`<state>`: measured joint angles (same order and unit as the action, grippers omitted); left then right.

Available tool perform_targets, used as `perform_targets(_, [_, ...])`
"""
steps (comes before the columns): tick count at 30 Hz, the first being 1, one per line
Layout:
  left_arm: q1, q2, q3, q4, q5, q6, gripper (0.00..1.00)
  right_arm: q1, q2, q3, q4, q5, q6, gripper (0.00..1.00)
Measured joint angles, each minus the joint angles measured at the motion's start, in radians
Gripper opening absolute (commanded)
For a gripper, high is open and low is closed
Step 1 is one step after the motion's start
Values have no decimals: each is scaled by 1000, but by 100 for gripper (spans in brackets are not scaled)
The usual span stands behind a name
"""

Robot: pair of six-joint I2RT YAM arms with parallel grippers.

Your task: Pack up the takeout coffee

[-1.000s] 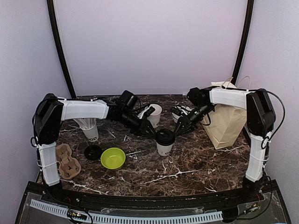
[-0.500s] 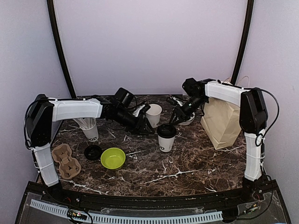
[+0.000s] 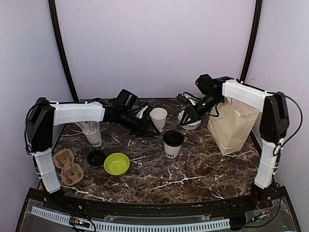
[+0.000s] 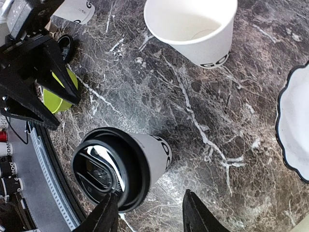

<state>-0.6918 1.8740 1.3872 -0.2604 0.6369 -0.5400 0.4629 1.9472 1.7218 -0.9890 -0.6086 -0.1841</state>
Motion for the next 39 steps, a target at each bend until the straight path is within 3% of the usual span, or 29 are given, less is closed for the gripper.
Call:
perform_targets(18, [1, 13, -73, 112, 100, -143, 44, -37, -14, -117, 3, -32, 2, 45])
perform_targets(39, [-5, 87, -66, 150, 140, -157, 41, -8, 34, -126, -6, -80, -14, 46])
